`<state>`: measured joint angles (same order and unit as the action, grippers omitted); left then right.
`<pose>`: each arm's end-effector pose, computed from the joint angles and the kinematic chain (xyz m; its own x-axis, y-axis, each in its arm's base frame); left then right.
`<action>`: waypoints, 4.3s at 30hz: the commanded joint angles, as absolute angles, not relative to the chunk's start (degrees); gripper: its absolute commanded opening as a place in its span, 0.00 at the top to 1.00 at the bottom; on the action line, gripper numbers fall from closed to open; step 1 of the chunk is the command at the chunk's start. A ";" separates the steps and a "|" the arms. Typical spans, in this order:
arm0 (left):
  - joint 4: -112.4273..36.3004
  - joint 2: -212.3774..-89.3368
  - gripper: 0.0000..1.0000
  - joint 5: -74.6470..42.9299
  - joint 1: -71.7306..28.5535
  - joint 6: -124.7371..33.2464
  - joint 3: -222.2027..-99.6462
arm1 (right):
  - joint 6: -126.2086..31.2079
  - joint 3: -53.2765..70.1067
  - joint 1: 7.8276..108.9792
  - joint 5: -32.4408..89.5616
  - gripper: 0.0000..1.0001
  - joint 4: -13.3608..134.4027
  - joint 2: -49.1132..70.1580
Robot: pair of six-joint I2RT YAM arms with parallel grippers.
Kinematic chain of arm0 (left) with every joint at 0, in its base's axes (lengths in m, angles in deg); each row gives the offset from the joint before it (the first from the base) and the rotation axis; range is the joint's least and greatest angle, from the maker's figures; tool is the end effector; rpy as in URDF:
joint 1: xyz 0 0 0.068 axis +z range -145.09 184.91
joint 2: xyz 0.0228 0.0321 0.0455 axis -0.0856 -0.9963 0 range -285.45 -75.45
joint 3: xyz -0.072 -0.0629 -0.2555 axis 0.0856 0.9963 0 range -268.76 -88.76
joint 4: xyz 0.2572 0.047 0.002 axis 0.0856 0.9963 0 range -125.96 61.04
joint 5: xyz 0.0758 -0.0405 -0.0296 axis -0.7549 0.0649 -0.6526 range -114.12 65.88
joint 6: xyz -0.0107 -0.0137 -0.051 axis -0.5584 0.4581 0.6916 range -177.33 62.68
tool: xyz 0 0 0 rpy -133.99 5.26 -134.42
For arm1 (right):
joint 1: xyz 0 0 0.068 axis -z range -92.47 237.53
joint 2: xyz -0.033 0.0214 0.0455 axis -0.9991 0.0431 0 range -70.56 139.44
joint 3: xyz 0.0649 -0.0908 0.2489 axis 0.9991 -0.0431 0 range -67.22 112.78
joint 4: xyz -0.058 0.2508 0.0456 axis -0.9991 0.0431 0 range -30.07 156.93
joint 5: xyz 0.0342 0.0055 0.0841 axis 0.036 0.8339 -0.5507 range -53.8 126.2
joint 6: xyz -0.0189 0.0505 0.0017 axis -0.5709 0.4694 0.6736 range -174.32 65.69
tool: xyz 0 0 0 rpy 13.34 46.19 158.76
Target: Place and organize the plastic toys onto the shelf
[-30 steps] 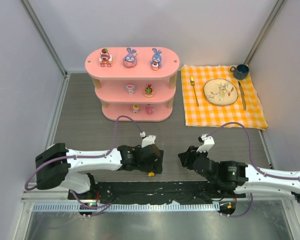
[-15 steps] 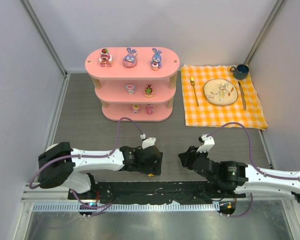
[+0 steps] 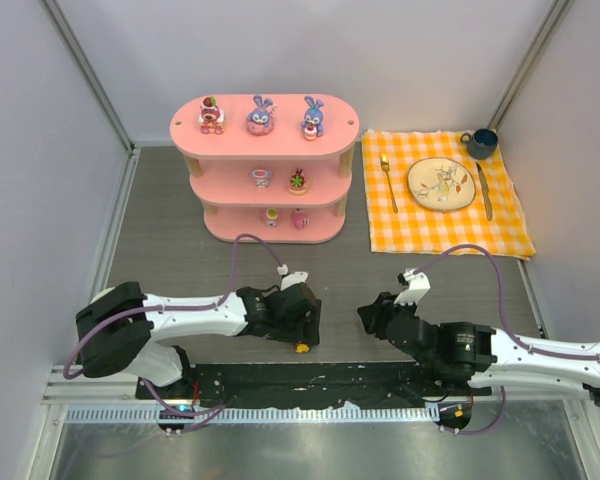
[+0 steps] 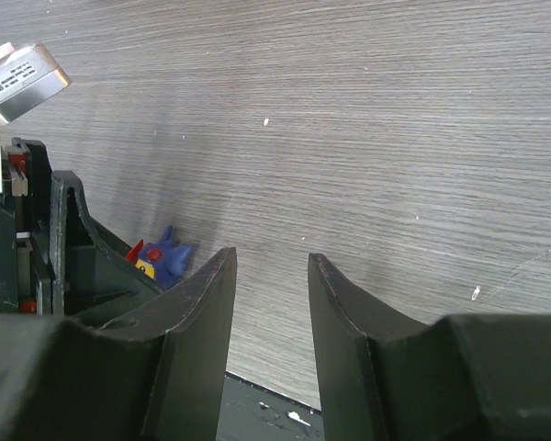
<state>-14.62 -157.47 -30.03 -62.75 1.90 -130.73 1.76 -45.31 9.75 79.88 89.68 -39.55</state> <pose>0.1030 -0.2409 0.1672 -0.9451 0.0514 -0.3227 0.1744 0.9144 -0.3652 0.0501 0.1148 0.2073 -0.5661 0.2210 -0.7942 -0.2208 0.8876 0.4043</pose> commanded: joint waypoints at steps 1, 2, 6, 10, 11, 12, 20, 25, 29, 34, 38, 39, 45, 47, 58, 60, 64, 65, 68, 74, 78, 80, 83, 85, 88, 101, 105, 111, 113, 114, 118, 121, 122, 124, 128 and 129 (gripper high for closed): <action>-13.46 -158.16 0.23 -27.81 -61.45 -0.55 -133.31 | 3.43 -45.25 9.66 82.87 0.57 89.63 -40.06; -13.29 -158.59 0.23 -27.81 -61.19 -0.81 -133.49 | 3.52 -45.33 9.66 82.78 0.57 89.63 -40.23; -12.23 -159.65 0.24 -27.46 -60.31 -1.51 -134.28 | 3.52 -45.68 9.57 82.70 0.57 89.63 -40.85; -12.05 -160.53 0.26 -27.11 -60.22 -1.95 -135.25 | 3.43 -45.95 9.66 82.96 0.57 89.98 -41.64; -12.05 -160.70 0.27 -26.93 -60.22 -2.04 -135.42 | 3.52 -45.95 9.57 82.96 0.57 90.07 -41.82; -12.14 -160.88 0.28 -26.85 -60.22 -2.13 -135.51 | 3.52 -46.04 9.66 82.96 0.57 90.25 -41.91; -12.49 -161.50 0.41 -26.49 -59.95 -2.39 -135.34 | 4.13 -46.39 9.66 83.05 0.57 90.69 -42.52; -12.84 -161.67 0.51 -26.32 -59.60 -2.66 -135.34 | 4.40 -46.65 9.66 83.22 0.57 91.04 -43.22; -12.58 -161.76 0.67 -26.67 -59.60 -3.09 -135.60 | 4.66 -46.83 9.66 82.96 0.57 91.21 -43.58; -13.90 -158.96 0.78 -27.37 -59.51 -4.15 -134.99 | 4.84 -46.83 9.57 82.87 0.57 91.57 -43.58; -13.64 -152.81 0.97 -34.02 -59.60 -7.13 -134.37 | 4.66 -46.65 9.66 83.05 0.57 91.57 -43.40; -13.64 -150.97 0.99 -35.88 -59.51 -8.62 -133.94 | 4.57 -46.57 9.66 83.05 0.57 91.57 -43.23; -16.44 -133.13 1.00 -51.15 -59.60 -14.77 -128.58 | 3.61 -45.69 9.66 83.05 0.57 91.65 -41.21; -17.85 -126.10 1.00 -56.26 -59.51 -17.23 -126.82 | 3.60 -45.42 9.66 82.96 0.57 91.65 -40.77; -57.95 -110.52 1.00 -79.66 -55.92 -49.04 -113.46 | 1.50 -42.44 9.66 83.31 0.56 90.95 -36.20; -63.88 -112.09 1.00 -78.71 -54.16 -54.32 -111.44 | 0.62 -42.08 9.57 83.40 0.56 90.78 -35.40; -65.61 -115.52 1.00 -70.72 -44.26 -54.78 -113.09 | -0.96 -40.68 9.66 84.01 0.56 90.60 -33.82; -63.58 -116.23 1.00 -66.00 -41.87 -53.82 -115.71 | -1.31 -40.50 9.66 84.10 0.56 90.60 -33.30; -57.51 -119.30 1.00 -57.46 -31.15 -49.69 -120.55 | -2.46 -39.71 9.75 84.80 0.56 90.60 -32.59; -58.10 -124.84 1.00 -39.43 -17.60 -45.72 -125.23 | -4.83 -38.83 9.83 86.03 0.56 90.60 -32.24; -61.09 -128.97 1.00 -34.50 -14.87 -46.08 -126.90 | -5.18 -38.48 10.36 86.30 0.56 90.42 -32.41; -62.41 -131.42 1.00 -30.64 -13.90 -44.85 -127.69 | -5.36 -38.22 10.63 86.39 0.56 90.51 -32.33; -64.69 -134.15 1.00 -28.60 -13.11 -44.32 -128.39 | -5.89 -38.04 10.98 86.56 0.56 90.42 -32.15; -66.45 -135.12 1.00 -28.34 -12.76 -44.14 -128.39 | -6.06 -38.04 11.24 86.56 0.56 90.34 -31.89; -68.21 -136.36 1.00 -27.64 -12.67 -44.05 -128.74 | -6.50 -37.86 11.59 86.48 0.56 90.07 -31.36; -68.74 -139.61 1.00 -29.48 -12.67 -50.47 -130.50 | -7.56 -37.95 12.73 85.60 0.56 89.11 -30.04; -70.23 -140.14 1.00 -30.53 -12.67 -51.61 -129.45 | -7.82 -37.78 13.09 85.33 0.56 88.93 -30.13; -73.13 -142.07 1.00 -30.98 -12.67 -53.10 -128.66 | -8.35 -37.69 13.61 84.81 0.57 88.76 -29.43; -74.36 -142.94 1.00 -30.98 -12.67 -53.54 -128.48 | -8.44 -37.51 13.79 84.72 0.56 88.75 -29.07; -74.54 -143.30 1.00 -30.98 -12.67 -53.63 -128.48 | -8.52 -37.51 13.96 84.46 0.56 88.58 -28.99; -77.52 -144.18 1.00 -31.33 -12.67 -54.60 -127.34 | -8.79 -37.60 14.23 84.19 0.56 88.40 -28.64; -79.89 -144.71 1.00 -31.85 -12.67 -55.04 -125.85 | -9.14 -37.60 14.76 83.75 0.56 88.14 -28.64; -80.34 -144.88 1.00 -32.29 -12.67 -55.04 -125.32 | -9.31 -37.60 15.02 83.66 0.56 87.96 -28.63; -81.83 -145.32 1.00 -32.38 -12.67 -55.13 -124.71 | -9.66 -37.51 15.19 83.14 0.56 87.88 -28.55; -83.86 -146.20 1.00 -32.12 -12.67 -55.30 -123.82 | -9.93 -37.69 15.63 82.52 0.56 87.52 -28.46; -84.03 -146.55 1.00 -32.12 -12.67 -55.48 -123.82 | -10.02 -37.69 15.98 82.43 0.55 87.52 -28.46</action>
